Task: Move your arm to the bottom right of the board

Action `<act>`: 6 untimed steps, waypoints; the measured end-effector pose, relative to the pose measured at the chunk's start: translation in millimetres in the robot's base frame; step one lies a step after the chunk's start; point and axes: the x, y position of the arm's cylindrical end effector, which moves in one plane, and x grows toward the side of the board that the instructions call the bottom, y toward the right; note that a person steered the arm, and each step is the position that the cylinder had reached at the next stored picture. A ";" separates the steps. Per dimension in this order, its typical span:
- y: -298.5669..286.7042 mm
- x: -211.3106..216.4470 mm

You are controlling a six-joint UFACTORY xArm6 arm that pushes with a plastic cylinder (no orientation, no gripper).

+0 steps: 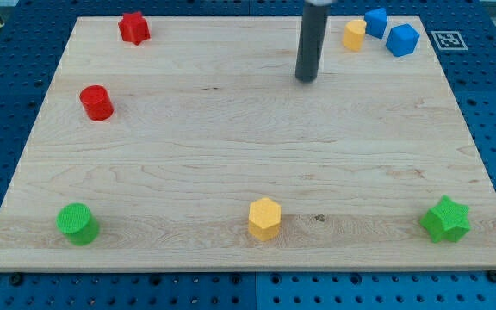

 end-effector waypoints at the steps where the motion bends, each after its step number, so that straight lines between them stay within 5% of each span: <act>1: 0.0 79.2; 3: 1.9 241.3; 5: 13.3 247.7; 6: 74.3 247.6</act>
